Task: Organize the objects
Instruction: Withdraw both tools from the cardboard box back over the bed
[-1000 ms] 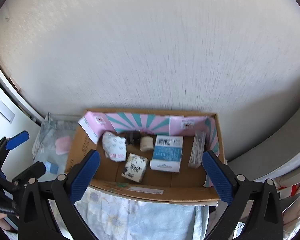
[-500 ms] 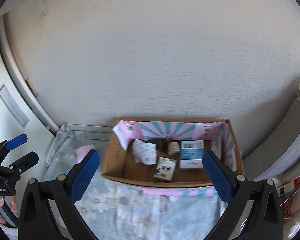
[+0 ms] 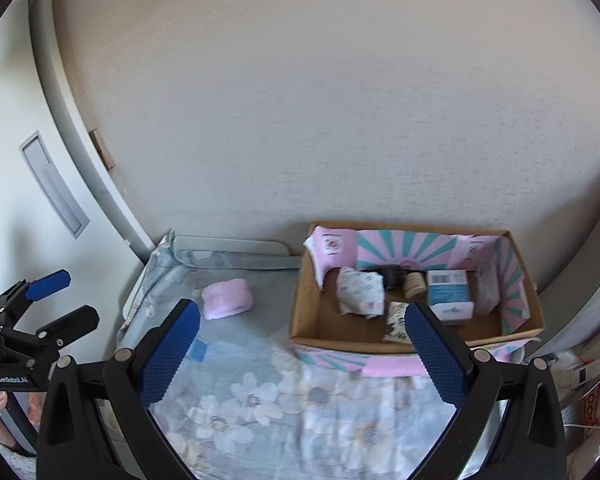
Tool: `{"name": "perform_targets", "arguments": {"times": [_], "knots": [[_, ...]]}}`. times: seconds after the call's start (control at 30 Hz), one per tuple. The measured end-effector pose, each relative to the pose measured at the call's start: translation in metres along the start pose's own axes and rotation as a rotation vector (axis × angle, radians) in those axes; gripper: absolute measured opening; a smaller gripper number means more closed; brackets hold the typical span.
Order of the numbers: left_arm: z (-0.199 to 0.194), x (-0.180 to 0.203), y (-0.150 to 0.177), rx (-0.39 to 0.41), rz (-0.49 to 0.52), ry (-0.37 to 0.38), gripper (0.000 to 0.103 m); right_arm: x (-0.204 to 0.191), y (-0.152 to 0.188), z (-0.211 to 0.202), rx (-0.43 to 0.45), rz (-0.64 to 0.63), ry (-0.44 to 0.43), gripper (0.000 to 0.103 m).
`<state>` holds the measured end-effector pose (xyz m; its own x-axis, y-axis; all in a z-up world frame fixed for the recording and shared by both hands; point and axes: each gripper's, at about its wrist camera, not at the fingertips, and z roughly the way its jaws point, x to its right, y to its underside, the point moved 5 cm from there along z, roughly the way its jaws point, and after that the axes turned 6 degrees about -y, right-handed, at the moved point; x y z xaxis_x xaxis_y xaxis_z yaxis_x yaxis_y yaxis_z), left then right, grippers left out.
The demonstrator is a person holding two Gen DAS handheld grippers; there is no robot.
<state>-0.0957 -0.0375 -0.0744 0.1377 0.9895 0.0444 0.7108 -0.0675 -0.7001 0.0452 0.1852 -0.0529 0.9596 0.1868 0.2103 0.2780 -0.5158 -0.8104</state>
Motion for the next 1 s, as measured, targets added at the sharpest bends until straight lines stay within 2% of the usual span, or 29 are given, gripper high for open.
{"name": "perform_targets", "arguments": {"times": [0.27, 0.47, 0.8, 1.0], "knots": [[0.002, -0.018, 0.017, -0.007, 0.048, -0.007, 0.103, -0.028, 0.020, 0.013, 0.005, 0.021, -0.002, 0.102], [0.009, -0.034, 0.027, -0.026, 0.003, 0.055, 0.103, -0.039, 0.029, 0.017, 0.012, 0.034, 0.006, 0.102], [0.018, -0.054, 0.041, 0.010, -0.013, 0.066, 0.103, -0.051, 0.045, 0.024, 0.028, 0.025, 0.015, 0.102], [0.029, -0.060, 0.055, 0.005, 0.000, 0.062, 0.103, -0.059, 0.057, 0.033, 0.043, 0.013, 0.003, 0.102]]}}
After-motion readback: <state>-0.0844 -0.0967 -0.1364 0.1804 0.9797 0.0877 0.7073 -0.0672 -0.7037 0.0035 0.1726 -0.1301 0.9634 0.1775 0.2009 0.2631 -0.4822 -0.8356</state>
